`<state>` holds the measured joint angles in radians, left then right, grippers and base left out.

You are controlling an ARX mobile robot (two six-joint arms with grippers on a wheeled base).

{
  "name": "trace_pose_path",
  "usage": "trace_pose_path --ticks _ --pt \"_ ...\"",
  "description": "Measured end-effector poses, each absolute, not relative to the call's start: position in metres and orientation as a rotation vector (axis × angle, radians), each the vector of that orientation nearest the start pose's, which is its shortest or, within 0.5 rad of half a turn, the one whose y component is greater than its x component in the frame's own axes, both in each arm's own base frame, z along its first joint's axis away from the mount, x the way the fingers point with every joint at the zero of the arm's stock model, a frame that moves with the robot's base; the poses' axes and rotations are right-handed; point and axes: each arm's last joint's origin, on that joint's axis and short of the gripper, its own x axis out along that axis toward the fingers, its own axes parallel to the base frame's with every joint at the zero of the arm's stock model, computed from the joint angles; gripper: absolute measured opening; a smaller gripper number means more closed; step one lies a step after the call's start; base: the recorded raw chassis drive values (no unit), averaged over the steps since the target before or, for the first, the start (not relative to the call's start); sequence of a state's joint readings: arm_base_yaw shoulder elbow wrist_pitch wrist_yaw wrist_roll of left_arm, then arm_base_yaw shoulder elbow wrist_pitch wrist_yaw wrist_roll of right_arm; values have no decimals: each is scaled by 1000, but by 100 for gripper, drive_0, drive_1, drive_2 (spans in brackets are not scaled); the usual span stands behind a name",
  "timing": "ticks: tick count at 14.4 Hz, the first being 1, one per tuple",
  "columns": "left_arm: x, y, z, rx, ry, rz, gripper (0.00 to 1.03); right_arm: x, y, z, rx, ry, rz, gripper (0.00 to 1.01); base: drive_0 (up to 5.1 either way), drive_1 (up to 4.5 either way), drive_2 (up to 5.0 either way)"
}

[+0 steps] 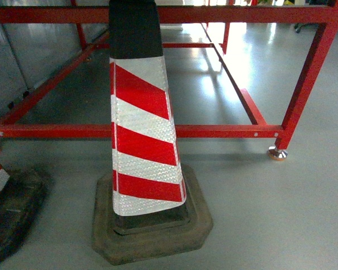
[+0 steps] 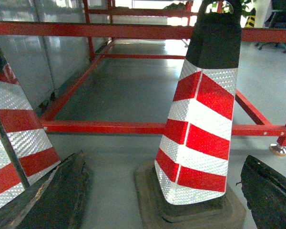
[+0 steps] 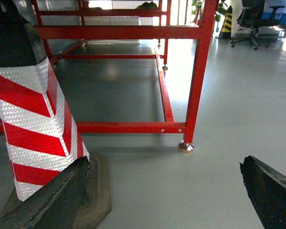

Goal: Pick blue part to blue bin on bottom shelf

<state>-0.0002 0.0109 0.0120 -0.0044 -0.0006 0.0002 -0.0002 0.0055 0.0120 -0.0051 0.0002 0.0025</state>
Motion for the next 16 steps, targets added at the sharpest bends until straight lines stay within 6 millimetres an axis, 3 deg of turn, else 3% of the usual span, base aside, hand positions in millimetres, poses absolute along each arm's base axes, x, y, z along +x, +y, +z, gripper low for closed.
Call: trace_pose_path --ticks 16 --pt "98 0 166 1 4 0 98 97 0 167 3 -1 -1 98 0 0 0"
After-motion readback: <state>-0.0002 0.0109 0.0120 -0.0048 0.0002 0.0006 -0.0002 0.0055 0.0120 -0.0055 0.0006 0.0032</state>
